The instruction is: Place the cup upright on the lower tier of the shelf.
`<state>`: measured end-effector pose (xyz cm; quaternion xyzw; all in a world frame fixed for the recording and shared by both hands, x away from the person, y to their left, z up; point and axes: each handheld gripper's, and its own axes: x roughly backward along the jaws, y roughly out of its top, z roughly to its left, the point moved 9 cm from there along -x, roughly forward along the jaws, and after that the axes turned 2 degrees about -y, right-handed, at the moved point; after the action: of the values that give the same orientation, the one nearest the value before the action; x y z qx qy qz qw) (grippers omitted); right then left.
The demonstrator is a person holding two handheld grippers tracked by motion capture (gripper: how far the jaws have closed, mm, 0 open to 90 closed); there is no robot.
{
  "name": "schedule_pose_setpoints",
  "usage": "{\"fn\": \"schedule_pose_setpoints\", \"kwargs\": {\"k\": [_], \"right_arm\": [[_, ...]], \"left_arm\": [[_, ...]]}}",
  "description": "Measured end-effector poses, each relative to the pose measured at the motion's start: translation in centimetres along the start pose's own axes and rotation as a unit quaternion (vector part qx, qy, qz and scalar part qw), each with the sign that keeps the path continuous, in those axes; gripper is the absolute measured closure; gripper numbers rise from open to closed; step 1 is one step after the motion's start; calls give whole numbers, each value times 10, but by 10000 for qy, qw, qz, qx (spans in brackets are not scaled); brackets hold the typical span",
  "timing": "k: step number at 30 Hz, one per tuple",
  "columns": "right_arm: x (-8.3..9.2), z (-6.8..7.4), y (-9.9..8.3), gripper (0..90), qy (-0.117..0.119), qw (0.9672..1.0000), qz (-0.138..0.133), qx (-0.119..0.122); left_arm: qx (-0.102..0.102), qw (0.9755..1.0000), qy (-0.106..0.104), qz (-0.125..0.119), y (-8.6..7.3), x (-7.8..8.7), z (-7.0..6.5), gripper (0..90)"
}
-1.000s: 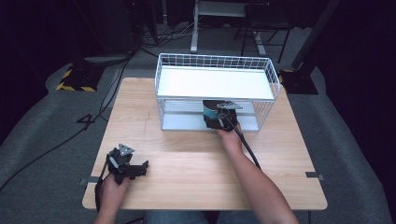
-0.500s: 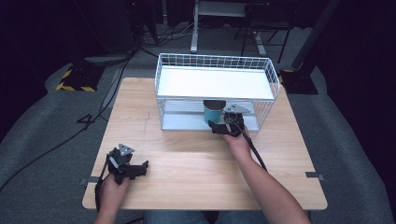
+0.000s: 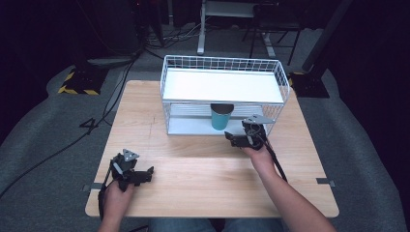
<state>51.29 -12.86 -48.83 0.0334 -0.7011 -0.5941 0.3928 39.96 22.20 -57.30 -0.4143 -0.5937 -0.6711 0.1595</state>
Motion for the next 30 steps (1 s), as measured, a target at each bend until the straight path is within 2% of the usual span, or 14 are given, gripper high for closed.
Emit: {"fn": "schedule_pose_setpoints", "kwargs": {"k": [2,9,12,20,24,26,30], "right_arm": [[7,-2,-1,126,9,10000,-61,0],[31,-7,-10,152,60,9999,147,67],[43,-9,-14,151,83,9999,137,47],[75,-20,-31,151,-13,9997,172,175],[88,-23,-42,152,69,9995,256,198],[94,-23,-50,151,151,9990,289,311],[104,-24,-59,151,235,9992,257,220]], "left_arm": [[0,10000,1,-2,0,0,0,0],[0,10000,1,-2,0,0,0,0],[-1,10000,1,-1,0,0,0,0],[-5,10000,3,3,0,0,0,0],[-4,10000,4,2,0,0,0,0],[-1,10000,4,2,0,0,0,0],[9,10000,8,7,0,0,0,0]]}}
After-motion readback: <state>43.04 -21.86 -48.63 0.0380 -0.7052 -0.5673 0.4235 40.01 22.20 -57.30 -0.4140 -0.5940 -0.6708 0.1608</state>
